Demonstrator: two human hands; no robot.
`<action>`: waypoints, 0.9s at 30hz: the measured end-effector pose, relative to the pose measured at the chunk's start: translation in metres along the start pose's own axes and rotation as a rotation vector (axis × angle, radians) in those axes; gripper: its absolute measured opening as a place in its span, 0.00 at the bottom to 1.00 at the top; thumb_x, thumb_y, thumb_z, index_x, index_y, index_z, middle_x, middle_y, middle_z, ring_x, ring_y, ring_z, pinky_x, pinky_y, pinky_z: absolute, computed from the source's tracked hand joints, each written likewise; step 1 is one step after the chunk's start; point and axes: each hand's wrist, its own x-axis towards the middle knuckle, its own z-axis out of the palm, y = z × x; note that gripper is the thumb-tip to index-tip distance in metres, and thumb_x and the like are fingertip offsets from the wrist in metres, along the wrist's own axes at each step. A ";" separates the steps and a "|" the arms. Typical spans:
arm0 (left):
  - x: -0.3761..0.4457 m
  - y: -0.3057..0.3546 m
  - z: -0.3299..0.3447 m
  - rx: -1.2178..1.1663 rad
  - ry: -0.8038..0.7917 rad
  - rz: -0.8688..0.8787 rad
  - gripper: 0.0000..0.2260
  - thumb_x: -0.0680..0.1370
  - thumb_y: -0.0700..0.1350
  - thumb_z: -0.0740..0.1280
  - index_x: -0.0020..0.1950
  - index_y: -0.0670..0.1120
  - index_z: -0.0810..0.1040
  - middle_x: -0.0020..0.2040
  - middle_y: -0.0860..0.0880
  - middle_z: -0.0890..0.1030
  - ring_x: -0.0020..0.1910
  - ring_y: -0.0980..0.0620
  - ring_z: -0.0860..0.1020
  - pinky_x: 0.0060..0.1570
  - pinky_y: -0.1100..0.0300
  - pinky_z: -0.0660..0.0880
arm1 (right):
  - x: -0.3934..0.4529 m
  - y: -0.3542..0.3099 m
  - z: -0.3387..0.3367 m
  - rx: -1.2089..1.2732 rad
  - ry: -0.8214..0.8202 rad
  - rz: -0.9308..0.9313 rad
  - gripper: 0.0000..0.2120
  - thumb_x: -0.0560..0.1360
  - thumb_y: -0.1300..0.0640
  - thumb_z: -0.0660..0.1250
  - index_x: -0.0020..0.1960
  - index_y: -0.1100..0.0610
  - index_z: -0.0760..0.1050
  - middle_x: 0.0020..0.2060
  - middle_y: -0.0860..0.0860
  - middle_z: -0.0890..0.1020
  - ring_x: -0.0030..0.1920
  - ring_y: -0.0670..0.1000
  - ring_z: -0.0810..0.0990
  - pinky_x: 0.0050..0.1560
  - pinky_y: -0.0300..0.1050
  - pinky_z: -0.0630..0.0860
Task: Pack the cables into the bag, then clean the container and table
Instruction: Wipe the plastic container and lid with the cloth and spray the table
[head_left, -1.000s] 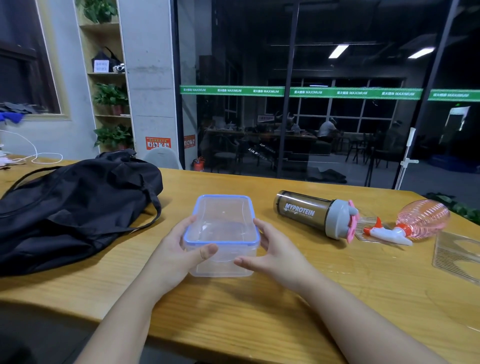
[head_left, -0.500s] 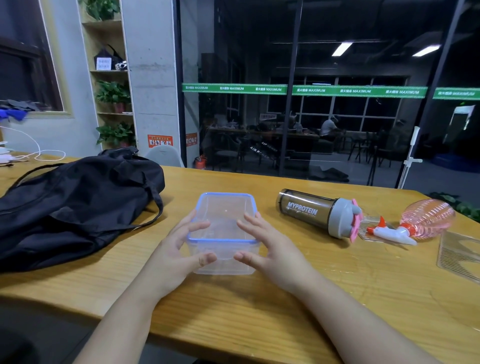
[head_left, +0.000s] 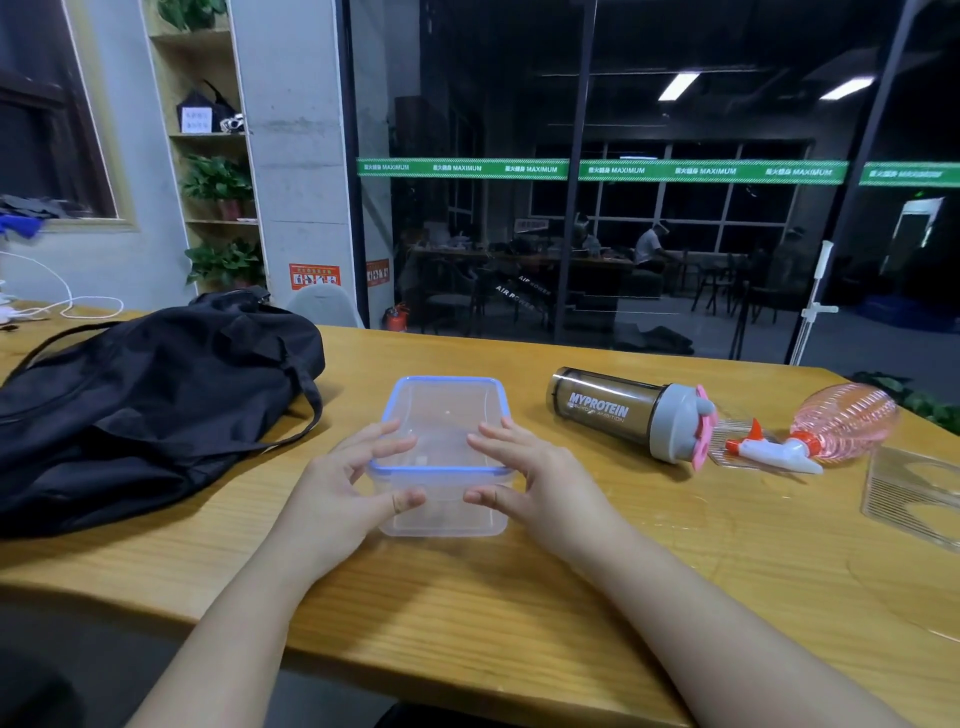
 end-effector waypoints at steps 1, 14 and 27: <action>0.000 0.001 -0.002 0.018 -0.017 0.000 0.21 0.59 0.56 0.78 0.50 0.66 0.80 0.63 0.66 0.71 0.66 0.66 0.66 0.66 0.60 0.62 | -0.001 0.000 0.000 0.002 0.007 0.000 0.29 0.70 0.47 0.72 0.69 0.48 0.70 0.71 0.43 0.67 0.73 0.38 0.56 0.67 0.26 0.49; 0.059 0.058 0.009 0.679 -0.026 -0.165 0.12 0.77 0.53 0.60 0.44 0.46 0.77 0.37 0.50 0.78 0.36 0.51 0.76 0.36 0.57 0.72 | 0.038 -0.024 -0.018 -0.168 -0.069 0.133 0.13 0.79 0.50 0.58 0.57 0.52 0.79 0.53 0.48 0.79 0.56 0.50 0.74 0.51 0.43 0.69; 0.080 0.031 0.029 0.667 -0.096 -0.237 0.15 0.81 0.45 0.52 0.67 0.44 0.63 0.67 0.42 0.65 0.63 0.42 0.66 0.57 0.50 0.69 | 0.116 -0.013 0.008 -0.368 -0.281 0.321 0.18 0.82 0.61 0.52 0.70 0.60 0.66 0.66 0.56 0.71 0.63 0.57 0.72 0.60 0.47 0.70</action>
